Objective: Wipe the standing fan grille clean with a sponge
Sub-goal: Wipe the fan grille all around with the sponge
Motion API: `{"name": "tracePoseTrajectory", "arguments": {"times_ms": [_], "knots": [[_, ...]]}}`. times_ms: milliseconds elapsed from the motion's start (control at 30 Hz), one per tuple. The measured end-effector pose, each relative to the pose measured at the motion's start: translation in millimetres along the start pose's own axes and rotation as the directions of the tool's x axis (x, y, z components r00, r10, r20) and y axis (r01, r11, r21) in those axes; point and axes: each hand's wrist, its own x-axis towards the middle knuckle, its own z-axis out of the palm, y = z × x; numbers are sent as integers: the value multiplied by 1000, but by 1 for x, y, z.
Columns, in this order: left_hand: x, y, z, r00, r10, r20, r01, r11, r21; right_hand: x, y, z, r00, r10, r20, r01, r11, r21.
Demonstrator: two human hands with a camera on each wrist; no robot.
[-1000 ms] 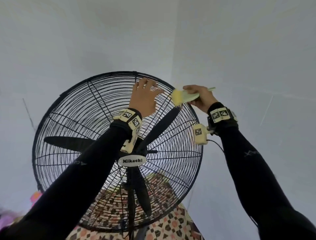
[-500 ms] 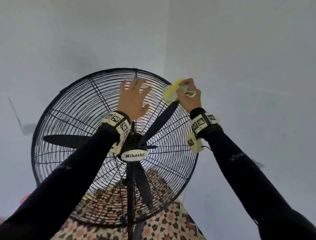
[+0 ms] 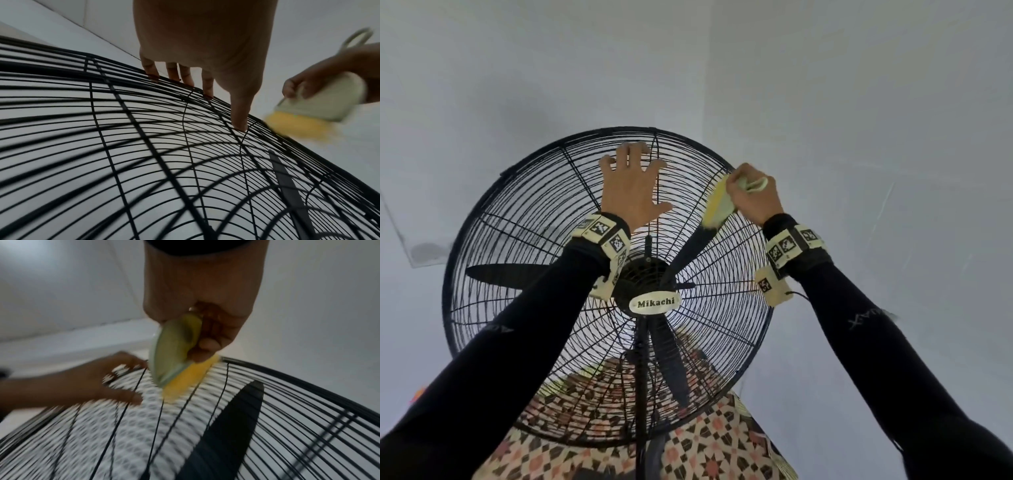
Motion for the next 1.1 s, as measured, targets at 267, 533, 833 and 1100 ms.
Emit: {"name": "tracePoseTrajectory", "arguments": {"times_ms": [267, 533, 833, 1100], "knots": [[1, -1, -4, 1000, -21, 5, 21, 999, -30, -37, -2, 28, 961, -84, 264, 119, 985, -121], [-3, 1, -10, 1000, -16, 17, 16, 999, -35, -59, -7, 41, 994, -57, -89, 55, 998, -23], [-7, 3, -11, 1000, -9, -2, 9, 997, -78, -78, -13, 50, 982, -41, -182, 39, 999, -15], [-8, 0, -12, 1000, 4, 0, -4, 996, -89, -88, -16, 55, 968, 24, -249, -9, 998, 64]]}}
